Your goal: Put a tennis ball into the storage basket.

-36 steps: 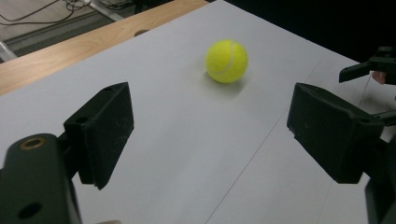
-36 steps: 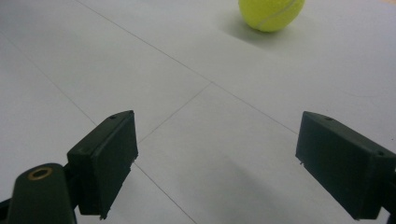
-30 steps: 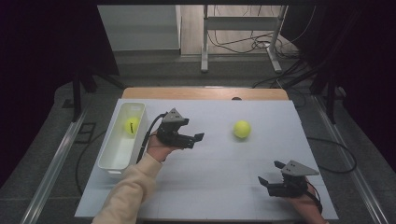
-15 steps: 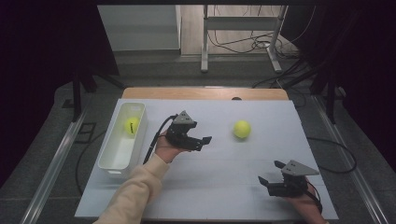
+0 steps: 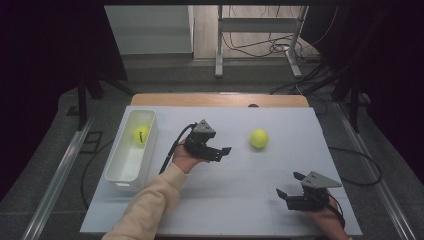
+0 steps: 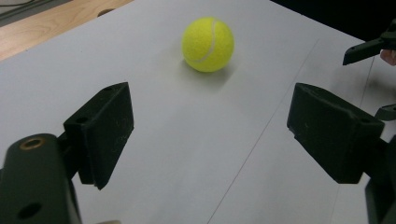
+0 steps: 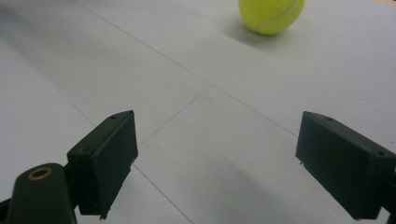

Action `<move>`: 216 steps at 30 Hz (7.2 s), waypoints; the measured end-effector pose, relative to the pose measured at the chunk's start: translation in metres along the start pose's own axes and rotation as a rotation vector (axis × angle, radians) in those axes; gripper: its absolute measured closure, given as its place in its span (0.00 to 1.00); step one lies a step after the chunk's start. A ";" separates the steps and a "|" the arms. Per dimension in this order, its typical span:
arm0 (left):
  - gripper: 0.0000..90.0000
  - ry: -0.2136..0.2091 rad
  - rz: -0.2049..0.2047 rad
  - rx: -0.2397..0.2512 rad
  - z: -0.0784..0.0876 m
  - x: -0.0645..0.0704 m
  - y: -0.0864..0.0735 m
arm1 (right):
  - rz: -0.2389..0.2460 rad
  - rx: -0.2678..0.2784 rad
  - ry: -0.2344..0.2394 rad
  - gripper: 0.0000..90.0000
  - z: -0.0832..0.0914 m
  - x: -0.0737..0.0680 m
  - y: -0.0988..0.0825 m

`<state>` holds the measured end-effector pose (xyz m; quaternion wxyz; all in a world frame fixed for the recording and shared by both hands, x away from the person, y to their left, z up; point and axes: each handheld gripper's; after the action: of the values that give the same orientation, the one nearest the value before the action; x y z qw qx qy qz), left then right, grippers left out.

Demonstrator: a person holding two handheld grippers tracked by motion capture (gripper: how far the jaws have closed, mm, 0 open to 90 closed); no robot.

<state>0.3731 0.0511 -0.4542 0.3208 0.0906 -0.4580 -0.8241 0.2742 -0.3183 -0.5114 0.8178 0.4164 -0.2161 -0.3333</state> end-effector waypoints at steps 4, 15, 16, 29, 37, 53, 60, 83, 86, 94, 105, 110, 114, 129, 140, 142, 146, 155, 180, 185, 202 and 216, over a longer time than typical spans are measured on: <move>0.17 0.000 0.000 -0.002 -0.004 0.000 0.002 | 0.000 0.001 0.001 0.15 0.000 0.000 0.000; 0.17 -0.007 0.000 -0.029 -0.025 0.000 0.011 | -0.002 0.000 0.000 0.15 0.000 0.000 0.000; 0.17 -0.008 -0.003 -0.034 -0.027 0.000 0.012 | -0.001 -0.003 -0.001 0.15 0.000 0.000 0.000; 0.17 -0.019 -0.005 -0.057 -0.044 0.002 0.016 | -0.001 -0.005 -0.002 0.15 0.000 0.000 0.000; 0.17 -0.024 -0.006 -0.069 -0.052 0.003 0.019 | -0.002 -0.005 -0.003 0.15 0.000 0.000 0.000; 0.17 -0.030 -0.019 -0.087 -0.063 0.006 0.022 | -0.001 -0.006 -0.003 0.15 0.000 0.000 0.000; 0.17 -0.030 -0.016 -0.091 -0.067 0.006 0.023 | -0.001 -0.004 -0.002 0.15 0.000 0.000 0.000; 0.17 -0.032 -0.019 -0.131 -0.088 0.007 0.029 | 0.000 -0.004 -0.003 0.15 0.000 0.001 0.000; 0.17 -0.034 -0.016 -0.137 -0.093 0.008 0.028 | -0.001 0.001 0.000 0.15 0.000 0.000 0.000; 0.17 -0.036 -0.024 -0.152 -0.101 0.009 0.030 | 0.000 -0.005 -0.003 0.15 0.000 0.001 0.000; 0.17 -0.034 -0.014 -0.164 -0.114 0.006 0.034 | -0.005 -0.002 -0.002 0.15 0.000 0.001 0.000; 0.17 -0.026 -0.012 -0.163 -0.119 0.004 0.034 | -0.008 -0.003 -0.003 0.15 0.000 0.001 0.000; 0.17 -0.021 -0.006 -0.167 -0.124 0.003 0.034 | -0.011 0.001 0.000 0.15 0.000 0.002 0.000; 0.16 -0.002 -0.010 -0.190 -0.138 0.002 0.042 | -0.008 0.000 0.001 0.15 0.000 0.002 0.000; 0.15 0.007 0.009 -0.193 -0.148 0.000 0.043 | -0.007 0.000 0.002 0.15 0.000 0.002 0.000; 0.14 0.005 0.004 -0.195 -0.150 0.000 0.043 | -0.007 0.000 0.002 0.15 0.000 0.002 0.000; 0.13 -0.004 0.004 -0.191 -0.153 0.001 0.044 | -0.008 -0.001 0.002 0.15 -0.001 0.002 0.000; 0.12 -0.008 0.001 -0.188 -0.162 0.002 0.048 | -0.007 -0.002 0.002 0.15 0.000 0.002 0.000; 0.29 -0.019 -0.034 -0.172 -0.179 0.003 0.054 | -0.012 0.002 0.005 0.15 0.000 0.003 0.000; 0.29 -0.010 -0.024 -0.174 -0.177 0.002 0.054 | -0.010 0.002 0.005 0.15 0.000 0.002 0.000; 0.29 -0.035 -0.022 -0.119 -0.150 0.006 0.057 | -0.007 -0.001 0.001 0.15 0.000 0.002 0.000; 0.29 -0.035 0.008 -0.091 -0.130 0.004 0.046 | -0.003 0.000 -0.001 0.15 0.000 0.002 -0.001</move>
<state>0.4481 -0.0593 -0.4891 0.3197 0.0599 -0.4259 -0.8442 0.2755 -0.3201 -0.5119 0.8171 0.4166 -0.2161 -0.3349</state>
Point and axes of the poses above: each handheld gripper's, and its own axes: z roughly backward along the jaws, y roughly out of its top, x roughly to its right
